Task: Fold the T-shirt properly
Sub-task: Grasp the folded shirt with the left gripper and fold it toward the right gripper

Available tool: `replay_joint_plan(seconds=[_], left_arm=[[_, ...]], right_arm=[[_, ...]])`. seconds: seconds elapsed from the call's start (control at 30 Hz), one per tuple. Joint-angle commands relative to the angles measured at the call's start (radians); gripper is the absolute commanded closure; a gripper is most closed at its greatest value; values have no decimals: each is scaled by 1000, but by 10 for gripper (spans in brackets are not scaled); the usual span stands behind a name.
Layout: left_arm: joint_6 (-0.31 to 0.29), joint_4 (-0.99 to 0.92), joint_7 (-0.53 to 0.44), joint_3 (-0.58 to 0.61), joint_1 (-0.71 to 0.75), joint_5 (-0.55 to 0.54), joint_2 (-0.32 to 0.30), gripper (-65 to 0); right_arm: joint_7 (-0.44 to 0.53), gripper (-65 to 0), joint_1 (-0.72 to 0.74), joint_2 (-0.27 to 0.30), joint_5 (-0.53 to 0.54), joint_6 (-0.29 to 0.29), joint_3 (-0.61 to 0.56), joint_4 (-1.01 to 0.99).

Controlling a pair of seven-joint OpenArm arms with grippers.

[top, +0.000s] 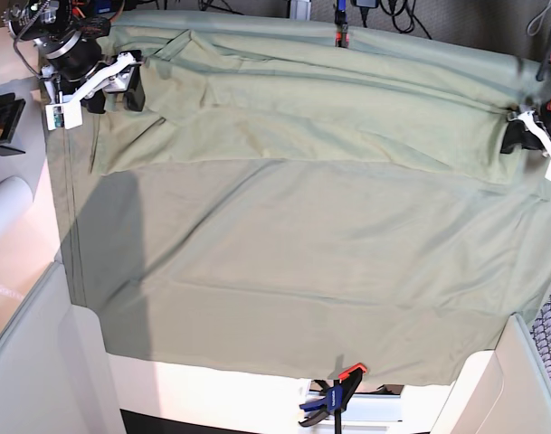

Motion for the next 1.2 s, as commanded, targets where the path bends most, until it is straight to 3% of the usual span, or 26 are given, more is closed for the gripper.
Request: replay_joint_plan(seconds=[0.0, 0.2, 0.33, 0.47, 0.63, 0.77, 0.93, 1.07, 1.17], left_arm=[[-5, 16, -50, -17, -37, 12, -40, 0], [-5, -22, -158, -16, -188, 201, -73, 0], [-5, -151, -230, -16, -320, 288, -109, 0], [-5, -274, -220, -16, -425, 276, -144, 0], [-5, -192, -50, 0, -406, 74, -144, 0], [-5, 44, -8, 59, -294, 19, -109, 0], [-5, 316, -8, 208, -180, 94, -18, 0], [-5, 348, -10, 341, -146, 195, 36, 0], [-5, 325, -61, 375, -148, 275, 70, 0]], right_arm=[[30, -392, 8, 11, 8, 0, 6, 17], [64, -392, 10, 11, 8, 0, 6, 17], [63, -392, 10, 11, 8, 0, 6, 17], [64, -392, 11, 11, 8, 0, 6, 17], [72, -392, 10, 11, 8, 0, 6, 17], [72, -392, 11, 11, 8, 0, 6, 17], [82, -392, 13, 11, 7, 0, 6, 17], [81, -392, 12, 11, -5, 0, 6, 17], [81, -392, 13, 11, -9, -1, 6, 17]])
